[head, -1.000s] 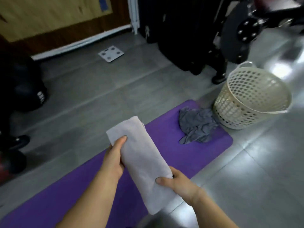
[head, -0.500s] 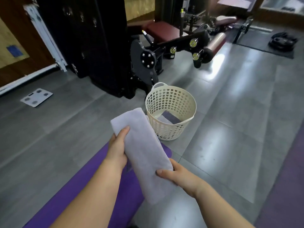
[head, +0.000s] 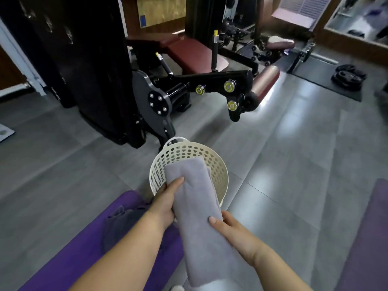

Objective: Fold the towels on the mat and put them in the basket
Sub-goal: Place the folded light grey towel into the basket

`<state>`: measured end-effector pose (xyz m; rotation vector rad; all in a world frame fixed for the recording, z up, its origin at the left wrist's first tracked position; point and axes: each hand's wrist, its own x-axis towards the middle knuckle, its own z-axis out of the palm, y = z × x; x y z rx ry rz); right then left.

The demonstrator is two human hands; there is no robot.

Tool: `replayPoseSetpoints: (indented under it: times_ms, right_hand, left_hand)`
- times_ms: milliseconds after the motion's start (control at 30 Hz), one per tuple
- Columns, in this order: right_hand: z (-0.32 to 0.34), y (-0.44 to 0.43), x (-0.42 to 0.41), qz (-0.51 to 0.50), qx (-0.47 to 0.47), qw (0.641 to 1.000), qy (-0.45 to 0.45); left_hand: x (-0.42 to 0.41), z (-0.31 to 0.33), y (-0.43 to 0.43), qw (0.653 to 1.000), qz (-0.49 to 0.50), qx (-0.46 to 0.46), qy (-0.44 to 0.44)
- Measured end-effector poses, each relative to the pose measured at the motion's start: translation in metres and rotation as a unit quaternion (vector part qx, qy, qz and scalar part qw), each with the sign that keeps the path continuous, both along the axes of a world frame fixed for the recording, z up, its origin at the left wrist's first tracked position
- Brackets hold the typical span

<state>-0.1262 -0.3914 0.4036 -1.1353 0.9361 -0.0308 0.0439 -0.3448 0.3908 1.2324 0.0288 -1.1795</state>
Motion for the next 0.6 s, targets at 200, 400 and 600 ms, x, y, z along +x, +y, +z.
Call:
replayPoseSetpoints:
  times_ms: [200,400,600]
  right_hand:
    - [-0.026,-0.107,0.053,0.012,-0.017,1.000,0.004]
    - [-0.090,-0.218,0.117,0.141,-0.049,0.988,0.042]
    - [-0.199,-0.314,0.182,0.242,-0.075,0.960,0.117]
  left_hand:
    - [0.036,-0.023,-0.088,0.997,0.076,0.022,-0.011]
    - [0.066,-0.096,-0.155,0.966,0.233,0.112,0.019]
    - [0.064,-0.188,-0.188,0.914,0.301,0.273,0.008]
